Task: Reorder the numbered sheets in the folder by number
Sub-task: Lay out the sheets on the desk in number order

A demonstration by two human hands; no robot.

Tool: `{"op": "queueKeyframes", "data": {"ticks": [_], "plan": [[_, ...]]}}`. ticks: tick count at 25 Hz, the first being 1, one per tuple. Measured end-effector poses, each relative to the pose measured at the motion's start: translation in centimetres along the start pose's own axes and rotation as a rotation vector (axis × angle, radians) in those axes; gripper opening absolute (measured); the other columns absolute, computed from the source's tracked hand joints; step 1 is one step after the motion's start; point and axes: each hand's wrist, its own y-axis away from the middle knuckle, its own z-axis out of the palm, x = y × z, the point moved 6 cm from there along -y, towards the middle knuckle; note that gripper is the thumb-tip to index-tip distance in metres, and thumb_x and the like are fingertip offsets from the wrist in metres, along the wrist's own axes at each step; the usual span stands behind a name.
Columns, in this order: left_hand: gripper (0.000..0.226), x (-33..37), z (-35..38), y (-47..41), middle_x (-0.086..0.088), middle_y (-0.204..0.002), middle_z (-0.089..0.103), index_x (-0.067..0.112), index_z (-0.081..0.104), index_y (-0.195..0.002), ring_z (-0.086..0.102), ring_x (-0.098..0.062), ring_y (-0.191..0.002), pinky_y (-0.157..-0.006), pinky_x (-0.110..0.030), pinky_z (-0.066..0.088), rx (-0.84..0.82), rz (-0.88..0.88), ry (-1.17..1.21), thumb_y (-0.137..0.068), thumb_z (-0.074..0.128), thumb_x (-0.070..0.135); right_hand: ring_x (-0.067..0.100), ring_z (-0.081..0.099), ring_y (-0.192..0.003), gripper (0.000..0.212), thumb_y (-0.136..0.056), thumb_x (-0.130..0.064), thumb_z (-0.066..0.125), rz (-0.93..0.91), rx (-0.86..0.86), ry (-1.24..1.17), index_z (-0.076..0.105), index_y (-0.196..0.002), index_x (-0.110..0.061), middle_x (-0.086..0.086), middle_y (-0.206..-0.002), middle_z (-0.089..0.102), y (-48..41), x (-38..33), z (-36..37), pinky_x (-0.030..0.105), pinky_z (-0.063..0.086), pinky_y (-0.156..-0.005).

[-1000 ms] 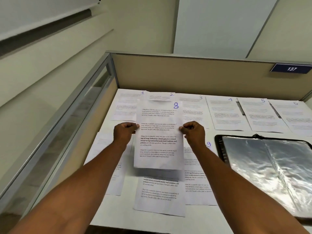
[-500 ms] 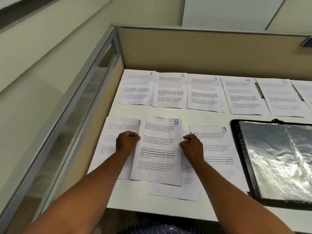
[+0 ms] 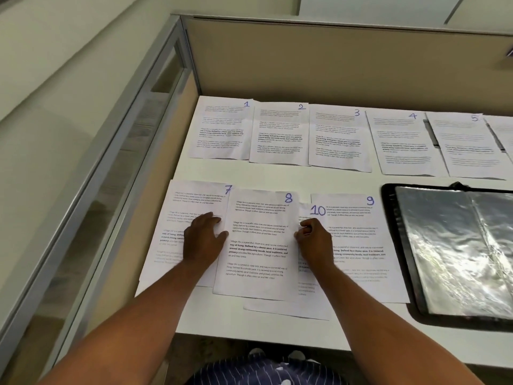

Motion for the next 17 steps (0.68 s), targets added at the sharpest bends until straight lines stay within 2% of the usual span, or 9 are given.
{"op": "queueKeyframes", "data": {"ticks": [3, 7, 11, 14, 17], "plan": [[0.043, 0.1, 0.3, 0.0, -0.006, -0.145, 0.055, 0.015, 0.067, -0.125, 0.045, -0.027, -0.137, -0.112, -0.049, 0.035, -0.014, 0.012, -0.052, -0.086, 0.077, 0.031, 0.019, 0.064, -0.086, 0.019, -0.090, -0.013, 0.067, 0.000, -0.011, 0.005, 0.065, -0.108, -0.019, -0.002, -0.091, 0.070, -0.1, 0.1, 0.1, 0.026, 0.041, -0.068], [0.043, 0.9, 0.4, 0.1, -0.006, -0.150, 0.051, 0.016, 0.066, -0.128, 0.038, -0.027, -0.143, -0.116, -0.051, 0.030, 0.031, 0.041, -0.079, -0.089, 0.072, 0.034, 0.018, 0.064, -0.089, 0.020, -0.091, -0.016, 0.067, -0.015, 0.000, -0.004, 0.066, -0.111, -0.019, -0.002, -0.097, 0.071, -0.2, 0.2, -0.5, 0.027, 0.044, -0.075], [0.049, 4.5, 1.4, 0.4, -0.006, -0.159, 0.040, 0.016, 0.061, -0.135, 0.030, -0.027, -0.150, -0.120, -0.051, 0.026, -0.009, 0.188, -0.083, -0.091, 0.070, 0.035, 0.020, 0.063, -0.097, 0.024, -0.091, -0.014, 0.066, -0.016, 0.091, -0.005, 0.066, -0.114, -0.017, -0.001, -0.104, 0.069, -0.9, 0.7, -2.6, 0.027, 0.044, -0.082], [0.056, 8.3, 3.3, 1.2, -0.004, -0.165, 0.028, 0.018, 0.053, -0.145, 0.020, -0.021, -0.154, -0.124, -0.043, 0.014, -0.109, 0.301, -0.087, -0.093, 0.067, 0.036, 0.018, 0.061, -0.103, 0.029, -0.090, -0.014, 0.068, 0.001, 0.141, 0.006, 0.065, -0.119, -0.013, 0.002, -0.115, 0.065, -1.9, 1.5, -4.7, 0.025, 0.040, -0.088], [0.060, 12.1, 4.9, 1.6, 0.000, -0.167, 0.019, 0.019, 0.044, -0.151, 0.012, -0.016, -0.155, -0.126, -0.035, 0.006, -0.184, 0.357, -0.051, -0.097, 0.063, 0.037, 0.014, 0.059, -0.101, 0.029, -0.091, -0.015, 0.069, 0.029, 0.166, -0.019, 0.065, -0.120, -0.013, 0.002, -0.117, 0.066, -3.0, 2.4, -6.7, 0.023, 0.040, -0.089]]}}
